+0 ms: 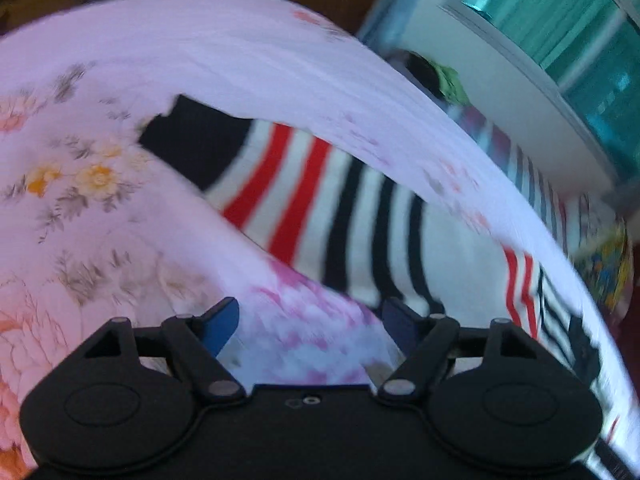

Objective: Fold small clothes

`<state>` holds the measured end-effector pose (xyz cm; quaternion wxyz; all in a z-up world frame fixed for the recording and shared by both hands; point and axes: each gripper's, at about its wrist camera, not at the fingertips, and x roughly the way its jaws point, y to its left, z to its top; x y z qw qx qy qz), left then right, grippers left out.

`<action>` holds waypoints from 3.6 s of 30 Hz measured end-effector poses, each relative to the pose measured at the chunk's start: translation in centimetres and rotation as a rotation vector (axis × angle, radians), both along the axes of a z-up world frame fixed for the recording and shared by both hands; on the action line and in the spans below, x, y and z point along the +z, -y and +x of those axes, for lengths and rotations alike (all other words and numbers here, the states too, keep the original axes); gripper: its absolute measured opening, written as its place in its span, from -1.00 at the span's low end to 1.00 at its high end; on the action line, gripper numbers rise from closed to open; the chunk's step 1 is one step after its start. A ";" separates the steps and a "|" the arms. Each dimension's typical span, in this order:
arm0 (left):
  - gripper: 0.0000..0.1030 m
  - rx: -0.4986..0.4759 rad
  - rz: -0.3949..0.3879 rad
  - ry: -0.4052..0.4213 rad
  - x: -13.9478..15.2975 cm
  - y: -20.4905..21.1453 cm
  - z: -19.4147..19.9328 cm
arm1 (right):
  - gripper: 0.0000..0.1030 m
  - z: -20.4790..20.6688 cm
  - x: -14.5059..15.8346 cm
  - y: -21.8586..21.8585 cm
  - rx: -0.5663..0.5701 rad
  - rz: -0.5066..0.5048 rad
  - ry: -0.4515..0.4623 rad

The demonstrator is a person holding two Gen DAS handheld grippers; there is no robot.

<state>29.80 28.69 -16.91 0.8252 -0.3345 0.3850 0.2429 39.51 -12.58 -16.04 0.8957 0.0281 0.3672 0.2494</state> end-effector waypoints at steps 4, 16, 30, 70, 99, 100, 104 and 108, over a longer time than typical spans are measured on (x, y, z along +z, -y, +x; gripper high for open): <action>0.42 0.074 -0.107 0.044 -1.5 -3.2 0.4 | 0.22 0.6 -0.6 -1.4 -0.009 -0.015 -0.005; -0.63 0.182 -0.168 0.201 -4.0 -7.6 2.0 | 0.22 1.9 -1.7 -2.8 -0.082 -0.043 0.016; -0.81 -0.214 0.095 0.363 5.3 2.2 5.1 | 0.22 2.4 -1.7 -1.6 -0.080 -0.055 0.009; 0.21 -0.540 0.319 0.012 -2.3 18.6 9.5 | -0.57 4.3 -0.9 0.9 -0.208 -0.128 -0.053; 0.20 -0.548 0.307 0.025 -1.8 18.6 11.5 | -0.89 -0.2 2.2 13.6 -0.356 0.048 0.019; 0.20 -0.551 0.297 0.022 -2.0 18.7 11.5 | -0.89 -0.5 2.3 13.7 -0.354 0.011 0.045; 0.27 -0.597 0.302 0.042 -2.3 20.2 11.2 | -0.89 -0.3 -0.3 15.7 -0.418 -0.031 -0.030; 0.30 -0.586 0.285 0.022 -3.1 20.3 11.3 | -0.88 0.0 -2.6 15.7 -0.424 -0.073 -0.078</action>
